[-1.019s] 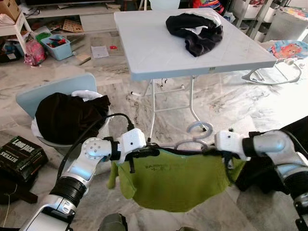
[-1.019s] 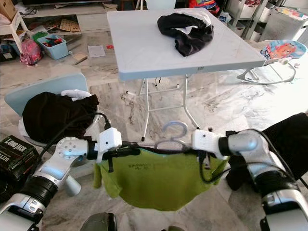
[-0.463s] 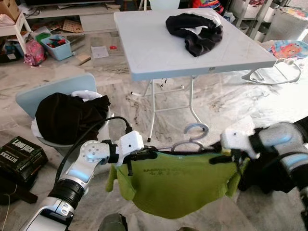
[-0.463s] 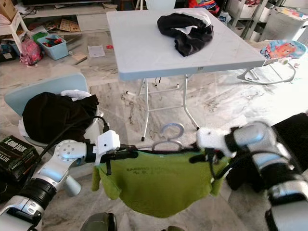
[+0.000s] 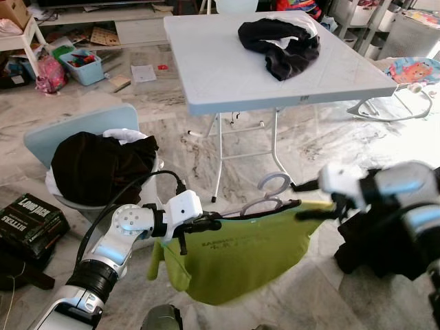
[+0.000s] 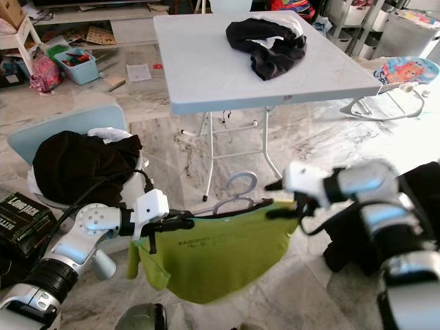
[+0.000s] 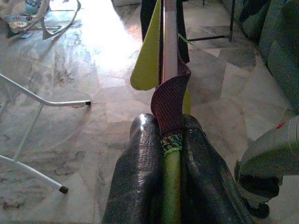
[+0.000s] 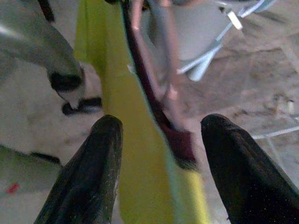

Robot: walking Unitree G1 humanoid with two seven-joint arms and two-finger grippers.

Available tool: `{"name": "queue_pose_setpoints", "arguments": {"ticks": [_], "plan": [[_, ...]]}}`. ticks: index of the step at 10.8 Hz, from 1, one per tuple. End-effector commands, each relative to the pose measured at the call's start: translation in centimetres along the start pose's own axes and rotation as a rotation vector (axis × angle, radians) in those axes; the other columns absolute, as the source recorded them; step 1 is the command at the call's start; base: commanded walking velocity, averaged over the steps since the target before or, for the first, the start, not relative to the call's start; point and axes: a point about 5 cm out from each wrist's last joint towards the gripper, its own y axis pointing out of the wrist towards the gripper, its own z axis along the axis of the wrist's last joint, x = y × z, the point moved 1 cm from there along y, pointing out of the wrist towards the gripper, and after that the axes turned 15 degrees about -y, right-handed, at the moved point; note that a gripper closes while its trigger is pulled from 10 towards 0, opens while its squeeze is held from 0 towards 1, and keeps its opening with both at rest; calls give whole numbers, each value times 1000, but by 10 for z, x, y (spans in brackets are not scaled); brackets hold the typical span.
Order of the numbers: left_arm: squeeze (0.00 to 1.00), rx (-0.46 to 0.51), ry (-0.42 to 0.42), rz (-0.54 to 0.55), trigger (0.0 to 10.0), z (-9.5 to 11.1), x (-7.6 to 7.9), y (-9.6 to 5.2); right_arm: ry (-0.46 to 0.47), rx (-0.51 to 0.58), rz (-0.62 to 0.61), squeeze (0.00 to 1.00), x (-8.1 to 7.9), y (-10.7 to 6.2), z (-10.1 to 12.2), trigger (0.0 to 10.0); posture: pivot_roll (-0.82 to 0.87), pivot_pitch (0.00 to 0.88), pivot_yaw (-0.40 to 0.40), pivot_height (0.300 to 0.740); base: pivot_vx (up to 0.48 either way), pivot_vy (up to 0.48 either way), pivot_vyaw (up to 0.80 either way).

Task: Hang hanger

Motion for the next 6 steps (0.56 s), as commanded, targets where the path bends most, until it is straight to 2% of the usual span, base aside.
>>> {"name": "queue_pose_setpoints", "arguments": {"ticks": [1, 3, 4, 6], "plan": [[0, 37, 27, 5, 0, 10, -1, 0, 8, 26, -21, 0, 1, 1, 3, 10000, -89, 0, -29, 740, 0, 0, 0], [0, 35, 28, 4, 0, 10, -1, -1, 68, 103, -9, 0, -9, 12, 12, 10000, -90, 0, -29, 740, 0, 0, 0], [0, 38, 30, 1, 0, 11, -1, 0, 113, 166, -35, 0, -9, 19, 18, 5176, -90, 0, -29, 740, 0, 0, 0], [0, 39, 30, -8, 0, 11, 1, 2, 124, 199, -38, 0, -7, 25, 23, 1020, -89, 0, -29, 740, 0, 0, 0]]}}
